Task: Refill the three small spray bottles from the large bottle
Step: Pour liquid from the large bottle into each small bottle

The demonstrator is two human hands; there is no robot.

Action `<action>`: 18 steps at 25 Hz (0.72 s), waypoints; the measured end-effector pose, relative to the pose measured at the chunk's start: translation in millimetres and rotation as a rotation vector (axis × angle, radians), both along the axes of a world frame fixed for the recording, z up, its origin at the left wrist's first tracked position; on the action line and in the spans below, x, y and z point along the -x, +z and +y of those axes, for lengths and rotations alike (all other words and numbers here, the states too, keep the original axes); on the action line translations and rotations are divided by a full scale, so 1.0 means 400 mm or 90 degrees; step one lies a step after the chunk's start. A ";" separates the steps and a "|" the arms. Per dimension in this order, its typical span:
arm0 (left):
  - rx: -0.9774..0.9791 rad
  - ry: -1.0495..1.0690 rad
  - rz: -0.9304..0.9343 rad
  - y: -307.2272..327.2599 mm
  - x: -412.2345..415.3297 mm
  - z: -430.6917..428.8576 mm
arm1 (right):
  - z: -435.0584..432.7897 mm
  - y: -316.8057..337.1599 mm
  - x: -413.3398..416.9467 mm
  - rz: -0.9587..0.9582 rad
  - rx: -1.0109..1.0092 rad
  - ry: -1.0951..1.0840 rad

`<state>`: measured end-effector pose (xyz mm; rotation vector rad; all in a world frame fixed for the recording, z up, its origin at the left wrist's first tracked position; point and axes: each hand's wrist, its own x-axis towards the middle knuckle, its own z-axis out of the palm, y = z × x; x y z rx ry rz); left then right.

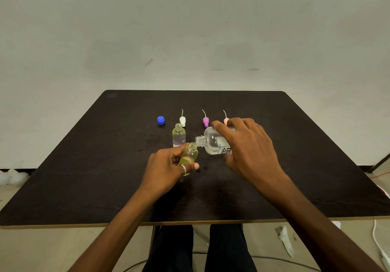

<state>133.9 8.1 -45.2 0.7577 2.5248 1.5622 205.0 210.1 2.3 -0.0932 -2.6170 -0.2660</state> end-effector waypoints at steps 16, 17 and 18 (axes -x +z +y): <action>0.008 0.005 -0.012 0.001 0.001 0.002 | 0.000 0.000 -0.001 0.004 0.003 0.001; 0.009 0.005 -0.012 0.001 0.001 0.002 | 0.000 0.000 -0.002 0.003 0.002 0.000; 0.010 0.006 -0.012 0.000 0.002 0.002 | 0.000 0.001 -0.002 0.001 0.000 -0.001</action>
